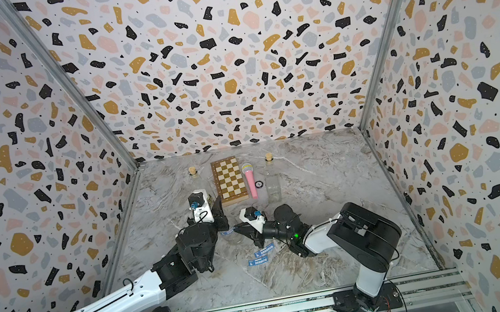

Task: Remove the label from the bottle
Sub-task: Tear open the label from the bottle.

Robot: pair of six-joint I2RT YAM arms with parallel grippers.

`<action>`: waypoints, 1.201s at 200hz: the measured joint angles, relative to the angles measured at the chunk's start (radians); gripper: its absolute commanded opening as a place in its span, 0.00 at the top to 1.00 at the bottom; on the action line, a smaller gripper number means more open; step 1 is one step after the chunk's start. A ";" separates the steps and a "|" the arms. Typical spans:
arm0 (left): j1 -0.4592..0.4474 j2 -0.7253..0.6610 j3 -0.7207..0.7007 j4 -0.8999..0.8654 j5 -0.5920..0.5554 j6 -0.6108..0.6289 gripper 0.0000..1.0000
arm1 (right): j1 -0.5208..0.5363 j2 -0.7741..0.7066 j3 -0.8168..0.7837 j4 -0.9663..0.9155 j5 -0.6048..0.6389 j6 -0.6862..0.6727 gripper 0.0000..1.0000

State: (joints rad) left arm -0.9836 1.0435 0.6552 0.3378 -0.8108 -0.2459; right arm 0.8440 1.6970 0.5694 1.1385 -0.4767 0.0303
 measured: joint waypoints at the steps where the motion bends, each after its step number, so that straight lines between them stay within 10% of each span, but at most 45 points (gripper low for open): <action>1: 0.000 0.000 0.000 0.000 0.000 0.000 1.00 | 0.000 0.000 0.000 0.000 0.000 0.000 0.90; 240: -0.016 0.026 -0.008 0.059 -0.039 0.002 1.00 | 0.052 0.007 -0.106 0.196 0.042 0.032 1.00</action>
State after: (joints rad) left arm -0.9997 1.0698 0.6476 0.3965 -0.8501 -0.2440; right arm 0.8963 1.7042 0.4637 1.3342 -0.4347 0.0628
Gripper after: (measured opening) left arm 0.313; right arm 0.041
